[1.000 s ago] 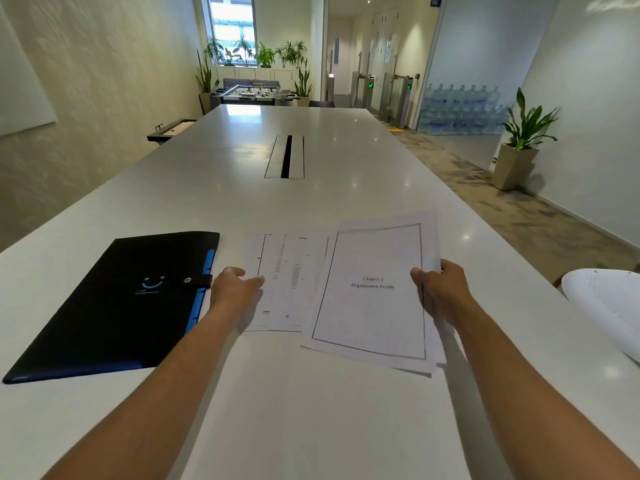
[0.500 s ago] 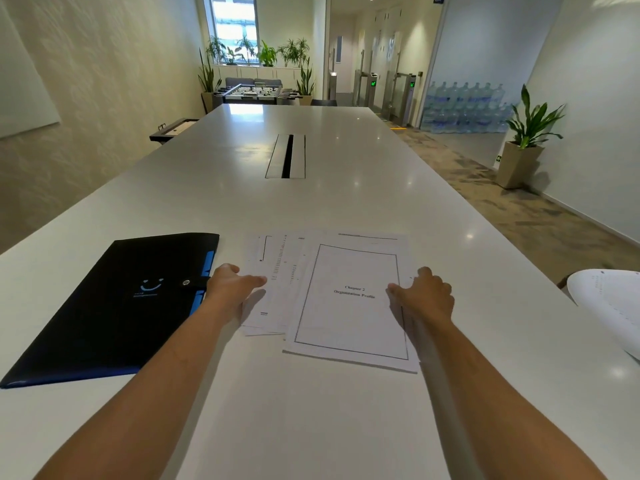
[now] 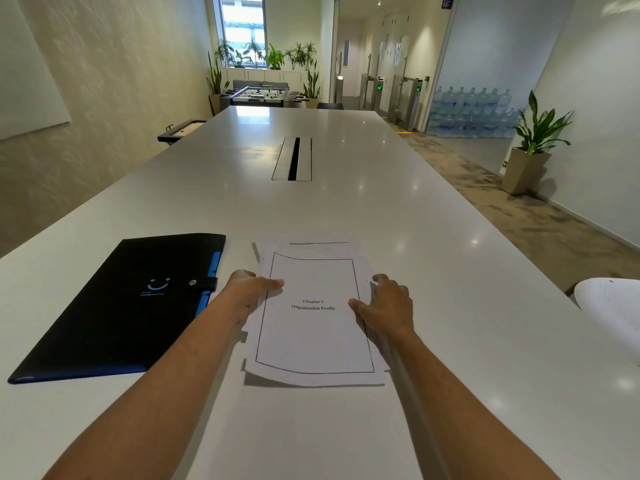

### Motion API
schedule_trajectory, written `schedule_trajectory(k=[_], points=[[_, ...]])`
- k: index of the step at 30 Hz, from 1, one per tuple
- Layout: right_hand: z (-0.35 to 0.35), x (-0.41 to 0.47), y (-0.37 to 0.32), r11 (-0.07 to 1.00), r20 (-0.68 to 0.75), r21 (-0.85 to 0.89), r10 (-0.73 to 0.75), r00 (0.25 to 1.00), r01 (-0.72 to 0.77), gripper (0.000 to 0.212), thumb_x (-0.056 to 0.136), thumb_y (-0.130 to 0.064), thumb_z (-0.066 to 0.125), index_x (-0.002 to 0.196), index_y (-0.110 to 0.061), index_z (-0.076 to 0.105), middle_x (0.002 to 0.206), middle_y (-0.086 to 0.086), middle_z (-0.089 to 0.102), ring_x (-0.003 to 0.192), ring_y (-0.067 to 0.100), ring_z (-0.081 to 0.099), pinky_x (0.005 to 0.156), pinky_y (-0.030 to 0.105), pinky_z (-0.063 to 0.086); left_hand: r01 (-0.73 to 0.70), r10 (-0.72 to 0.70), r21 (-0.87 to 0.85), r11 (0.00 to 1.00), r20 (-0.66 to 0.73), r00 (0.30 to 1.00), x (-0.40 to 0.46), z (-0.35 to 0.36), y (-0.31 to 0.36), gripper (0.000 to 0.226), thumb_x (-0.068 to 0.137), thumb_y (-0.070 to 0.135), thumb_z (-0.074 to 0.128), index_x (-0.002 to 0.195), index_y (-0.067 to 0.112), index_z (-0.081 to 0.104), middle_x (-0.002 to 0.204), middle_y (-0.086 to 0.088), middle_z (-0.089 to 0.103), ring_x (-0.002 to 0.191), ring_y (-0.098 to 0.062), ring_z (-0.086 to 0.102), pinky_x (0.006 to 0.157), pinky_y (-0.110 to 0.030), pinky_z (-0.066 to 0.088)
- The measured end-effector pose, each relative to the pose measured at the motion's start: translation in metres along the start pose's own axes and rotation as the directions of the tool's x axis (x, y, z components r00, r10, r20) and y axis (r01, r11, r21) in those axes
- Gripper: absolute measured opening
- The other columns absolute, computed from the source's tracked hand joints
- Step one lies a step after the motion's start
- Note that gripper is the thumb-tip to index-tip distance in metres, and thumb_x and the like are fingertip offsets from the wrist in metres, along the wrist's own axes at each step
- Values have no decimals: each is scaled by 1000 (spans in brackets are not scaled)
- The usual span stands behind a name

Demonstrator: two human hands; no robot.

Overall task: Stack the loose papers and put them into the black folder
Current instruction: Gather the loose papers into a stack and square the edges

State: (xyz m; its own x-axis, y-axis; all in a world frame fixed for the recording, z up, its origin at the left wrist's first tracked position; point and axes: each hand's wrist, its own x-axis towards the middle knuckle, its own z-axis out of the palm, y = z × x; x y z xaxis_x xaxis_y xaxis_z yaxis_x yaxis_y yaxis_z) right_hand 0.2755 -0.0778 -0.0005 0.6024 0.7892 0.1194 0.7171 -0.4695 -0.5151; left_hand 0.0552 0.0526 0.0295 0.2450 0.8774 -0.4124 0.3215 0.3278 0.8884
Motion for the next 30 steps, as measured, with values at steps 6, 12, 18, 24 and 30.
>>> schedule_trajectory(k=[6,12,18,24,30], points=[[6,-12,-3,998,-13,38,-47,999,48,67,78,-50,67,133,-16,48,130,7,59,122,30,49,99,41,41,-38,43,172,984,-28,999,-8,10,4,88,83,25,75,147,0,21,113,-17,57,95,-23,54,85,-34,37],[3,-17,2,981,6,195,-11,1000,10,54,79,-40,68,127,-16,55,124,4,64,116,24,55,96,37,46,-133,132,10,991,94,987,-3,10,-18,67,81,1,74,138,4,39,129,-13,56,117,-29,55,103,-41,43],[-9,-9,15,752,99,639,127,987,-161,49,77,-27,77,120,-15,58,117,6,62,102,15,61,86,27,49,-373,388,-120,920,145,910,-8,3,-19,50,81,3,74,120,29,55,110,8,68,106,-13,64,80,-24,53],[-35,-4,11,209,302,936,-66,951,-283,52,84,-10,72,131,-3,51,124,11,65,106,26,68,87,33,55,-485,518,-194,853,198,832,-24,-7,3,65,72,24,82,128,38,54,128,2,63,119,-21,59,96,-40,50],[-73,5,-12,449,28,893,-113,993,26,30,85,-4,69,110,-20,65,104,2,75,92,18,72,74,29,58,-702,700,-29,712,110,706,-43,-2,34,53,79,27,78,124,39,51,117,19,65,109,-2,61,91,-28,54]])
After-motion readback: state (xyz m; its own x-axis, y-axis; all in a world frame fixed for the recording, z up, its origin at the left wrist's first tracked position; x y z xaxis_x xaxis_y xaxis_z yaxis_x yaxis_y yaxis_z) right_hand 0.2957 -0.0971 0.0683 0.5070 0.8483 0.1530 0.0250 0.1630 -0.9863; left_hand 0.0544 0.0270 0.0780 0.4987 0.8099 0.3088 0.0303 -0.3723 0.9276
